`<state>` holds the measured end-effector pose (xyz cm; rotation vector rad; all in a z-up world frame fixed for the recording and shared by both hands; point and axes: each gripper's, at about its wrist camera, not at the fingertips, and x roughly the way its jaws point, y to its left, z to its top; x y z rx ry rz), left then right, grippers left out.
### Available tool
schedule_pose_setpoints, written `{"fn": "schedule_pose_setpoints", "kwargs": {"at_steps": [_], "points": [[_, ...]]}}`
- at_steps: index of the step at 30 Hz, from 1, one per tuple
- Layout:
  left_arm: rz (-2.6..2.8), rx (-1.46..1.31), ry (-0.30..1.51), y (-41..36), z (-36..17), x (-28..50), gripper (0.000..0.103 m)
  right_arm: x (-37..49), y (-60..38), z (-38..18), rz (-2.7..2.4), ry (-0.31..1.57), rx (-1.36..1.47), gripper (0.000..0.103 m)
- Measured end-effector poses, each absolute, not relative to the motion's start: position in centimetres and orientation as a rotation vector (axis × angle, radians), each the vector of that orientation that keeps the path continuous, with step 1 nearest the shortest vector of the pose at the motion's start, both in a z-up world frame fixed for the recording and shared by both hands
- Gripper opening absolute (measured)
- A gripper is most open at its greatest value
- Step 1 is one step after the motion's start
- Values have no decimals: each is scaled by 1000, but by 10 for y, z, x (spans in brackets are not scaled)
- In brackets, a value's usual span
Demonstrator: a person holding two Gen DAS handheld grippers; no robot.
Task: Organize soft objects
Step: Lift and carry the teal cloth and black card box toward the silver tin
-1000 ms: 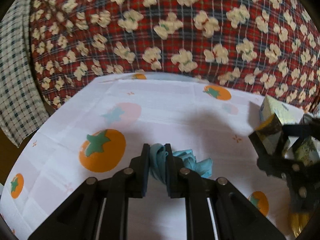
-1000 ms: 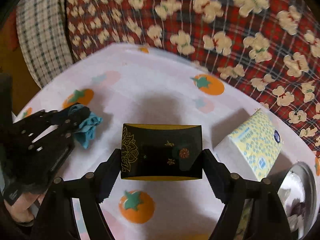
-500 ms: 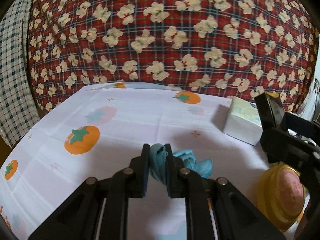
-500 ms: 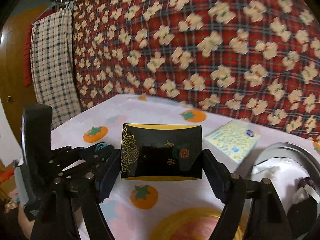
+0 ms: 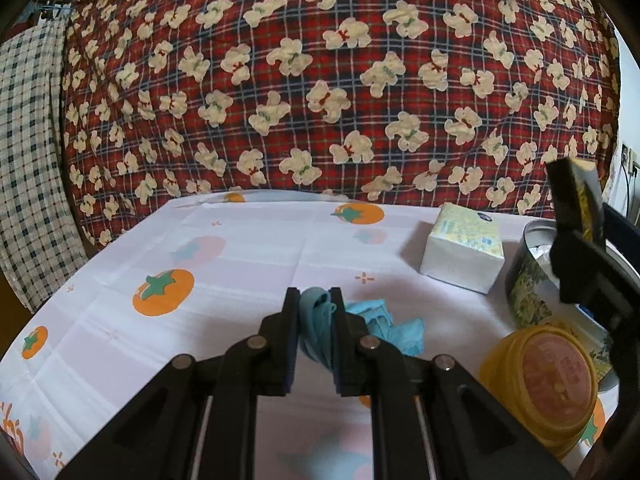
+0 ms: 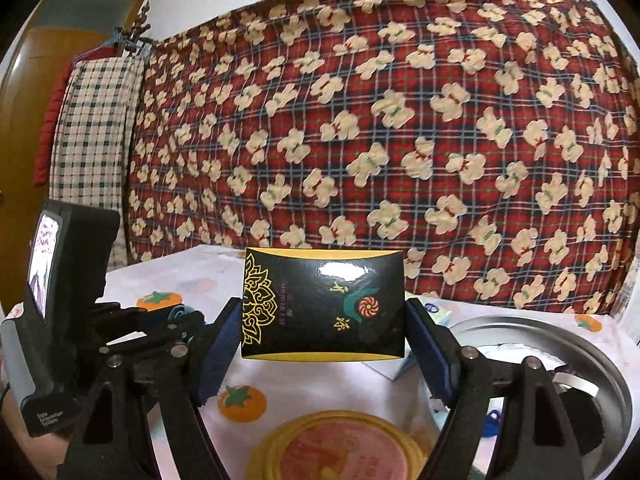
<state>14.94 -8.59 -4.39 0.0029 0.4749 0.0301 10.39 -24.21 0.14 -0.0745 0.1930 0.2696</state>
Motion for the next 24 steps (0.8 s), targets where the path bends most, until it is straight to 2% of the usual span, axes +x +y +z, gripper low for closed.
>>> {"fn": "schedule_pose_setpoints", "kwargs": {"at_steps": [24], "points": [[50,16,394,-103,-37,124,12,91,-271,-4,175,150,-40,81]]}}
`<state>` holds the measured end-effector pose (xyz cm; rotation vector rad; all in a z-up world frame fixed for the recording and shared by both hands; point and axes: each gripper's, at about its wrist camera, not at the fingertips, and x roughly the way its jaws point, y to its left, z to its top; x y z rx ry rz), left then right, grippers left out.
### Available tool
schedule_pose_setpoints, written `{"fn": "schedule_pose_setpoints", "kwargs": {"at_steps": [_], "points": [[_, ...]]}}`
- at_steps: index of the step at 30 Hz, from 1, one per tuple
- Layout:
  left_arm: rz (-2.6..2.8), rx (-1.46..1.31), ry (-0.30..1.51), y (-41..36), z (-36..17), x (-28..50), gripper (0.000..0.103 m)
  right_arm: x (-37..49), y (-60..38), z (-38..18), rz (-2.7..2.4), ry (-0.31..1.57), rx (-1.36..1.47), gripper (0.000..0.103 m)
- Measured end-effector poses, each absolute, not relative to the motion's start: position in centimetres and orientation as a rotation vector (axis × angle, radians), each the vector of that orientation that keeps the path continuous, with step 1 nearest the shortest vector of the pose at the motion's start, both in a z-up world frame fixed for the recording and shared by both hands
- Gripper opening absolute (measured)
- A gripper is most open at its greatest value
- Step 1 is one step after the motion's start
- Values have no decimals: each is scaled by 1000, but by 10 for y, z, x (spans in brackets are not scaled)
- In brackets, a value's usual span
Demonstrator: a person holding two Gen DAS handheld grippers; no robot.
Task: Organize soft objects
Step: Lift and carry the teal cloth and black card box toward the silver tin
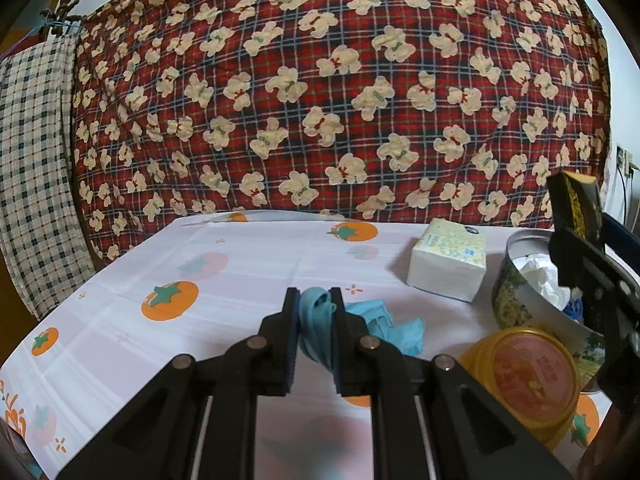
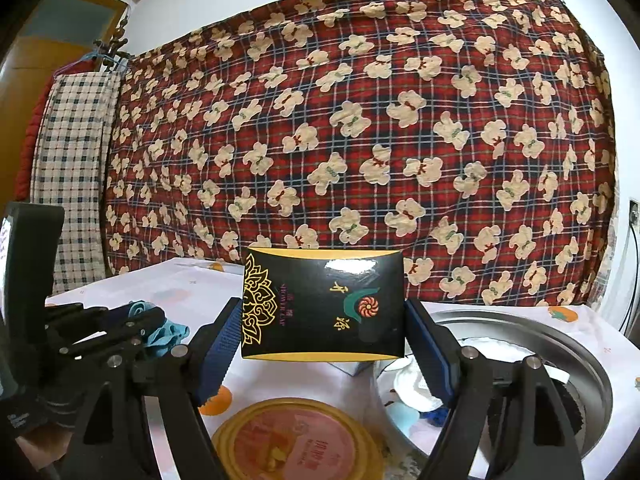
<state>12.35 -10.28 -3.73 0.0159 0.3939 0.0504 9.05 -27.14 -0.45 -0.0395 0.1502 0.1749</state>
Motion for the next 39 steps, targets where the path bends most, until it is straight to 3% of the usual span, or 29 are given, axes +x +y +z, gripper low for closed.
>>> {"fn": "schedule_pose_setpoints", "kwargs": {"at_steps": [39], "points": [[1,76,308,-152,-31,88,12,68,-309,-3,59,98,8,81]]}}
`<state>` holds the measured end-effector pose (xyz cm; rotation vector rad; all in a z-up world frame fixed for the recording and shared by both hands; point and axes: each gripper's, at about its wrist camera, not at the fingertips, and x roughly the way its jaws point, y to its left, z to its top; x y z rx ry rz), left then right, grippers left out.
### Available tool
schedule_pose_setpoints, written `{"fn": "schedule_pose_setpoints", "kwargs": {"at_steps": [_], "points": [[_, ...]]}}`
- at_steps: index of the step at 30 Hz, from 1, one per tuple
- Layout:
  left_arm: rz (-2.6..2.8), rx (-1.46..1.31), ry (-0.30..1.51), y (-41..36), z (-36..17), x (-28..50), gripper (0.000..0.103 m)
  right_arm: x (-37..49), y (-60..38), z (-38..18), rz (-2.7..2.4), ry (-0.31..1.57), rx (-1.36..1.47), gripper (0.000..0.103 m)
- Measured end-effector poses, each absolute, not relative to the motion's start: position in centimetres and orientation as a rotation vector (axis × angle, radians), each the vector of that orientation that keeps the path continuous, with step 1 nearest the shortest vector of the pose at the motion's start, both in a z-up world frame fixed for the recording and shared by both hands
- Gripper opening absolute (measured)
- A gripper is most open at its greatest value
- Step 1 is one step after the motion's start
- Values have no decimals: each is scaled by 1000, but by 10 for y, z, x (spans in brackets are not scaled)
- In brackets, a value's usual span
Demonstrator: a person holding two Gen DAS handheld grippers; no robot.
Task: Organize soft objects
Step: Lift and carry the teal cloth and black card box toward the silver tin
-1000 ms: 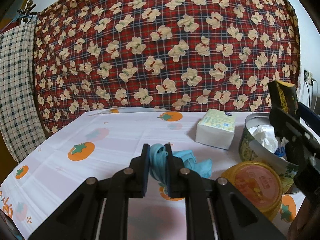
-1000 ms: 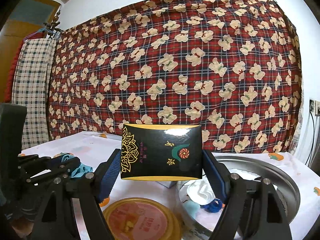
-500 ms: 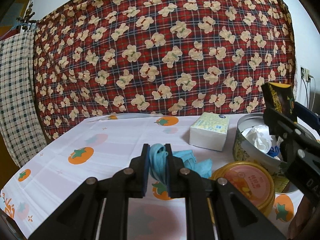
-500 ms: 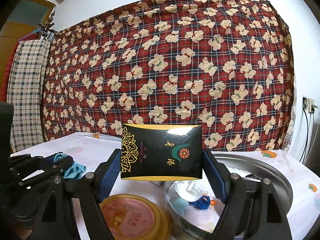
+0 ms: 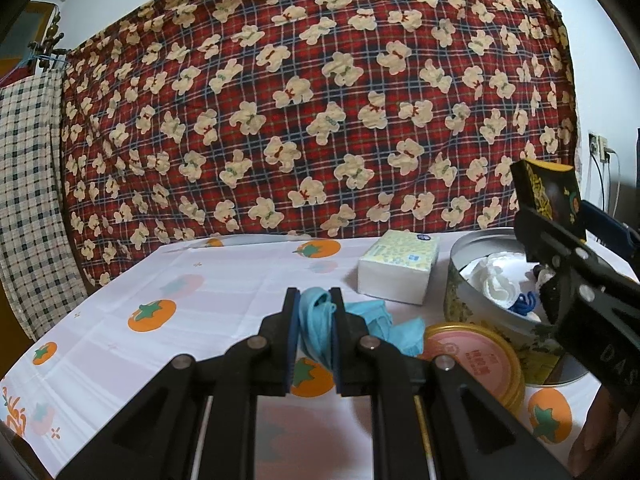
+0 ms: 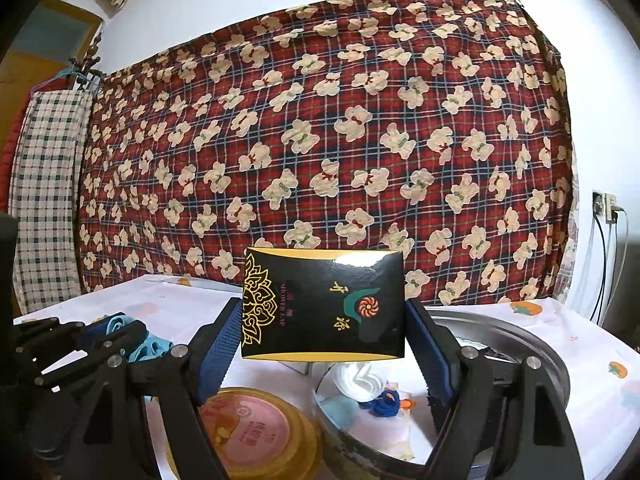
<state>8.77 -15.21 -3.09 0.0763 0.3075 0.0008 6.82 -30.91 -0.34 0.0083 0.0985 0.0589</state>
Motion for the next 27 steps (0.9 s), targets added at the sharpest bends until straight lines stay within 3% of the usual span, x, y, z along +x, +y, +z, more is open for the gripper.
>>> {"fn": "schedule_pose_setpoints", "kwargs": {"at_steps": [27], "points": [[-111,91,278,-190,-19,78,12,60,-339,-4,-52,91,69,81]]}}
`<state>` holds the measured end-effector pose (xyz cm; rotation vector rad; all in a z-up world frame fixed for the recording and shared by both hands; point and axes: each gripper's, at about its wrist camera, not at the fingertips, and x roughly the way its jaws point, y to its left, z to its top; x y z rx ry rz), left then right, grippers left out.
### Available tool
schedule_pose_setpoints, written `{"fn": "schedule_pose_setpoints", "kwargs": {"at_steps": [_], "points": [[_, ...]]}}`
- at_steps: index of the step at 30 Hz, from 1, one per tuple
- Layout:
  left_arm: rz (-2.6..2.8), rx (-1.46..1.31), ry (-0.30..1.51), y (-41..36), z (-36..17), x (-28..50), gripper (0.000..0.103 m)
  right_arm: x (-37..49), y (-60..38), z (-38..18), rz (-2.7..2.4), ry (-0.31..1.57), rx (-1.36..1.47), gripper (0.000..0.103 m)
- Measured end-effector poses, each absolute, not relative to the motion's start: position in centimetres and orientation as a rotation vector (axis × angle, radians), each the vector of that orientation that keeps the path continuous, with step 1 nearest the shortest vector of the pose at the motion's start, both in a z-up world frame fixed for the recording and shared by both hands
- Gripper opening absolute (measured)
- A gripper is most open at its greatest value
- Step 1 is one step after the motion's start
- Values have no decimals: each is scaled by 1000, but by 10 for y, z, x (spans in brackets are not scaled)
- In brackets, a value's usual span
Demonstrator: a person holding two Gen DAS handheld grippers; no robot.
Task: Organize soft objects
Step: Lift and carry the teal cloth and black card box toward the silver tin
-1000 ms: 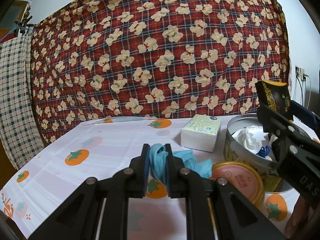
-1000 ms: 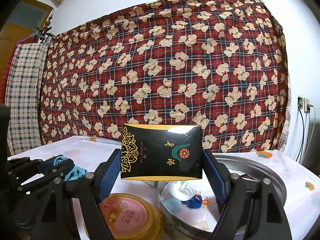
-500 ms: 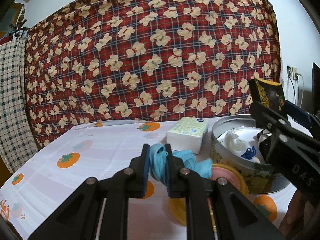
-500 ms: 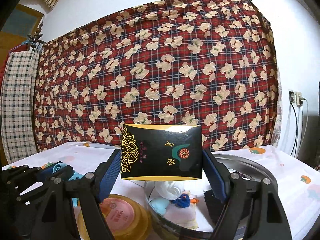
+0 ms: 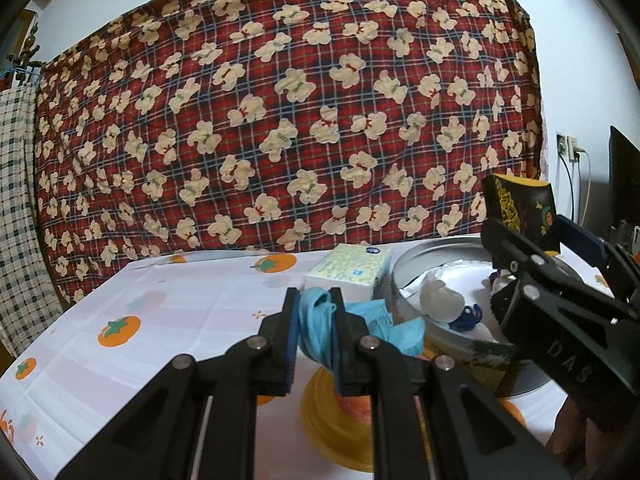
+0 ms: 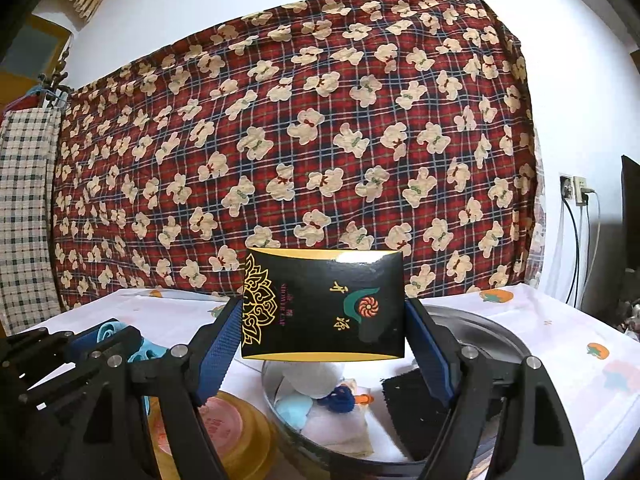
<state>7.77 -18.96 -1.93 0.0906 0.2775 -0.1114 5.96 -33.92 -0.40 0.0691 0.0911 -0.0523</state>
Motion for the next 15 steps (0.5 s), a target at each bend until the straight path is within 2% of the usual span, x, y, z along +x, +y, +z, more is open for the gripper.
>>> {"fn": "schedule_pose_setpoints", "kwargs": {"at_steps": [15], "points": [[-181,94,289,-218,-11,80,12,54,-360,-3,-79,84,67,81]]}}
